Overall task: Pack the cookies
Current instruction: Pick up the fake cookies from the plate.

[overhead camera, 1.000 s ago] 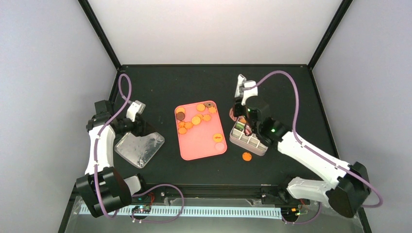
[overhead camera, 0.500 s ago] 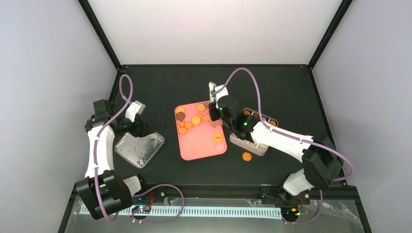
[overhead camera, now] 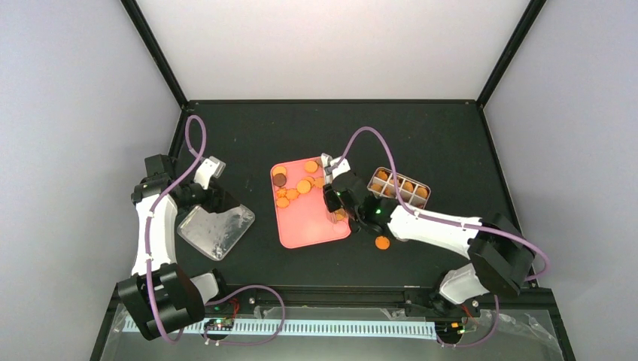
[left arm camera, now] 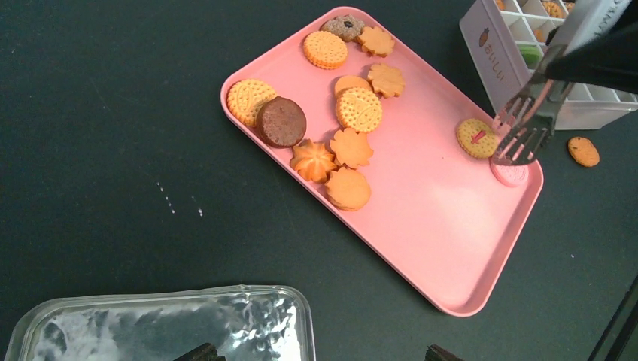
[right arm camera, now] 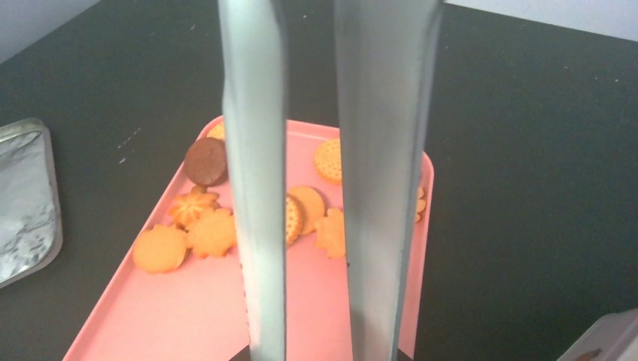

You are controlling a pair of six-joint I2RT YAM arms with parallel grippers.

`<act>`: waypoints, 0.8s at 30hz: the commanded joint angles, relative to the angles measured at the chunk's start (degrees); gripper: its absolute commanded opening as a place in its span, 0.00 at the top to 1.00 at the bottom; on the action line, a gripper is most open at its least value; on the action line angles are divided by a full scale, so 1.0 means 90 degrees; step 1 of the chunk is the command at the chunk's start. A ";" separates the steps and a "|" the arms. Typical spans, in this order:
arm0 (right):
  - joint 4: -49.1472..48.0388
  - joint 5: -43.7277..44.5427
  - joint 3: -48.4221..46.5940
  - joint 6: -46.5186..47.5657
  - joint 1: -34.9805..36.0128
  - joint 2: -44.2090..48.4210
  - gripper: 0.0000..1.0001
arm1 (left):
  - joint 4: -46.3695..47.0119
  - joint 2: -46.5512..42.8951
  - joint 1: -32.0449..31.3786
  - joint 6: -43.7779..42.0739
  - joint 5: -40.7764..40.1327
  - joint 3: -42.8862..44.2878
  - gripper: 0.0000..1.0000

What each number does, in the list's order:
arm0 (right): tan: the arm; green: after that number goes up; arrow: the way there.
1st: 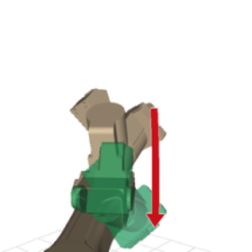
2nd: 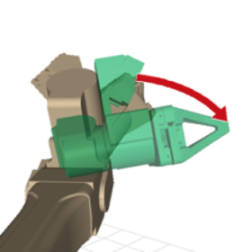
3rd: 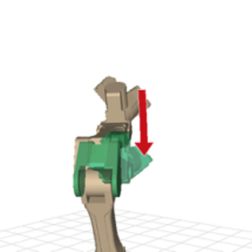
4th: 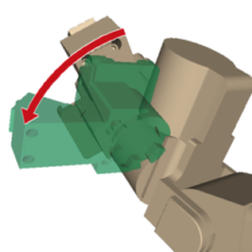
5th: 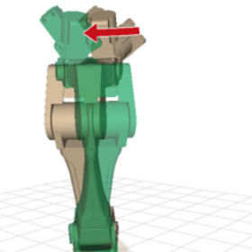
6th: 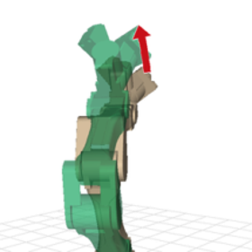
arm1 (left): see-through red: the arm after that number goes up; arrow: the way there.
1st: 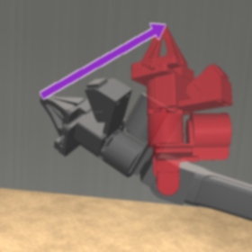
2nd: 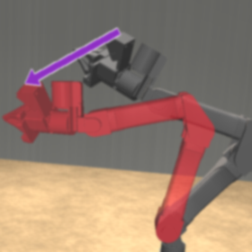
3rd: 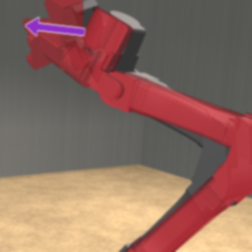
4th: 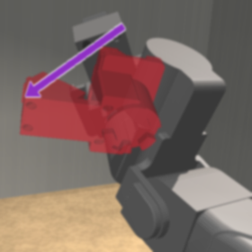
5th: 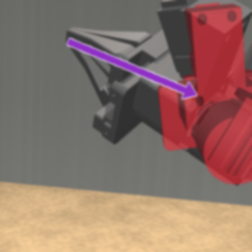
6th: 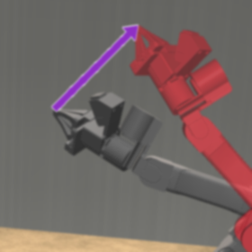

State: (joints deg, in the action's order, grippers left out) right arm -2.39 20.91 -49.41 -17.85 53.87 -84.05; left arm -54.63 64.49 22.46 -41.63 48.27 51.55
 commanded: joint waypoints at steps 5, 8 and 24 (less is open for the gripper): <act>0.0002 0.0474 0.0465 -0.0459 0.0320 0.0715 0.58 | -0.0126 -0.0103 0.0005 -0.0199 0.0254 0.0044 0.28; 0.0075 0.0535 0.0589 -0.0548 0.0357 0.0758 0.57 | -0.0135 -0.0096 0.0009 -0.0190 0.0289 0.0045 0.28; -0.0106 0.0768 0.0434 -0.0565 0.0505 0.0070 0.57 | -0.0180 -0.0165 0.0000 -0.0201 0.0343 0.0066 0.28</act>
State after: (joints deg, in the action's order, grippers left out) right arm -2.39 25.36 -43.70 -22.46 56.95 -81.06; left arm -54.96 63.86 22.46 -41.87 49.36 51.55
